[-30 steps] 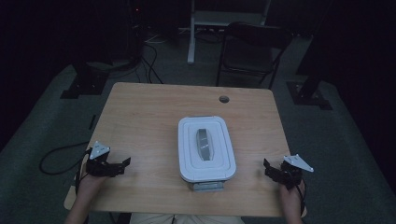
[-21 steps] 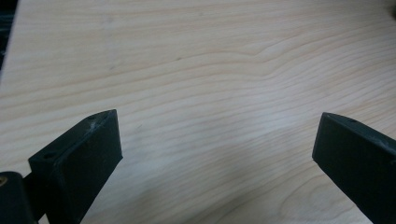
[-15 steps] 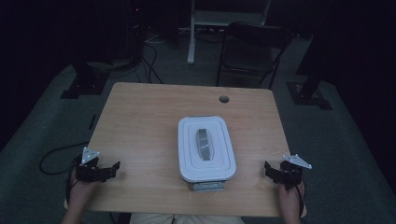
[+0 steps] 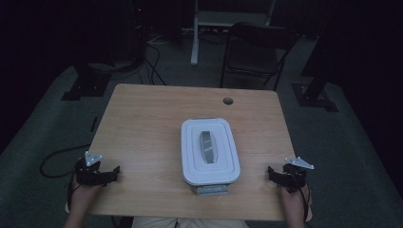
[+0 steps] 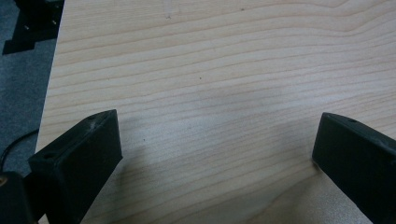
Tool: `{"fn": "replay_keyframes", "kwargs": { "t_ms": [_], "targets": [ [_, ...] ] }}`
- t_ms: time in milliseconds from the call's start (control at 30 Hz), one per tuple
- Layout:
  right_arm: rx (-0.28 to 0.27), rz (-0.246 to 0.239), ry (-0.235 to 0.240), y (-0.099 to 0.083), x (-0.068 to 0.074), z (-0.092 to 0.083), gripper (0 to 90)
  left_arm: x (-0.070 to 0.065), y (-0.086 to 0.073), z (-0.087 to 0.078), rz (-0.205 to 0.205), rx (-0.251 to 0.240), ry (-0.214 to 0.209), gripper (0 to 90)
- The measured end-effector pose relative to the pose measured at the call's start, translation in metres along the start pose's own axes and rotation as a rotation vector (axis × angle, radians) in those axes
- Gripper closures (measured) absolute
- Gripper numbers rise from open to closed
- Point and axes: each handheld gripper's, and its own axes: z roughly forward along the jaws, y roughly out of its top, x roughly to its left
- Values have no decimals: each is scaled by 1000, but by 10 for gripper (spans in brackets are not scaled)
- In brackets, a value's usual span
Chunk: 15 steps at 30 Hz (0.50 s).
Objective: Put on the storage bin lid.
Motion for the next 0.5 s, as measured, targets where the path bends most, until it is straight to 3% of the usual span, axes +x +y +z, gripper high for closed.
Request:
{"fn": "replay_keyframes", "kwargs": {
  "t_ms": [33, 100, 233, 500],
  "targets": [
    [4, 8, 8, 0, -1, 0, 140, 0, 0, 0, 0, 0, 0, 21],
    [4, 11, 6, 0, -2, 1, 139, 5, 1, 3, -27, 30, -39, 21],
    [5, 13, 7, 0, -2, 1, 139, 6, 3, 5, -16, 30, -49, 21],
    [6, 19, 5, 0, -2, 1, 137, 10, 4, 6, -55, 31, -13, 21]
  ]
}}
